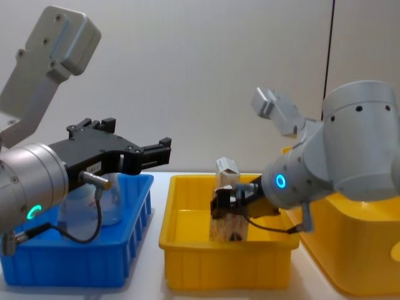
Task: Bimanual collaborative sorting of washing and personal care products
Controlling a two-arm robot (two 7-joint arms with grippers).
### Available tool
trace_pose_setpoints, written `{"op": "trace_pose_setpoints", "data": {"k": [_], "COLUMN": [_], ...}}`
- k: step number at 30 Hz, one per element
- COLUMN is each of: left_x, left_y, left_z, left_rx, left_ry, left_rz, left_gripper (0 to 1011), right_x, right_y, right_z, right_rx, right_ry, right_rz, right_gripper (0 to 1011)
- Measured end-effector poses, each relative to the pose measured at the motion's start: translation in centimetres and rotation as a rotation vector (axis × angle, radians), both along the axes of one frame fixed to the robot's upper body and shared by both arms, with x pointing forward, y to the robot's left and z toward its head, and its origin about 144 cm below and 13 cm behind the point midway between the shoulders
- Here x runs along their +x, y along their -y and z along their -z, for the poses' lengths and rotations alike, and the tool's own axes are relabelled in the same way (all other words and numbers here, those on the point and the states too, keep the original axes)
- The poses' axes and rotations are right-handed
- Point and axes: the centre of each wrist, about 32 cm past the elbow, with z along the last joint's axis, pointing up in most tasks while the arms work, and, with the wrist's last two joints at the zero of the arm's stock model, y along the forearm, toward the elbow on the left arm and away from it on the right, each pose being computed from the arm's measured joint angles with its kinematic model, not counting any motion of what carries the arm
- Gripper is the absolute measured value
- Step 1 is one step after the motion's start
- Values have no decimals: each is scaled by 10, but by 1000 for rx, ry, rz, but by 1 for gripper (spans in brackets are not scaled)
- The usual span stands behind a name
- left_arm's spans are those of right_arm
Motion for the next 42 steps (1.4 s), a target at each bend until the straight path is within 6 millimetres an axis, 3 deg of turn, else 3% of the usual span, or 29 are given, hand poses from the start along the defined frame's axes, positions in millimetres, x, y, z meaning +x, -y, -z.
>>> {"op": "trace_pose_setpoints", "data": {"k": [25, 35, 42], "left_x": [0, 0, 0], "left_y": [0, 0, 0], "left_z": [0, 0, 0], "left_rx": [0, 0, 0], "left_ry": [0, 0, 0], "left_rz": [0, 0, 0], "left_gripper": [1001, 1001, 1001], "right_x": [-22, -41, -60], "right_y": [11, 29, 52], "right_z": [-54, -74, -85], "right_rx": [-58, -103, -144], "right_ry": [293, 442, 528], "right_rz": [19, 52, 114], "right_gripper": [371, 371, 371]}}
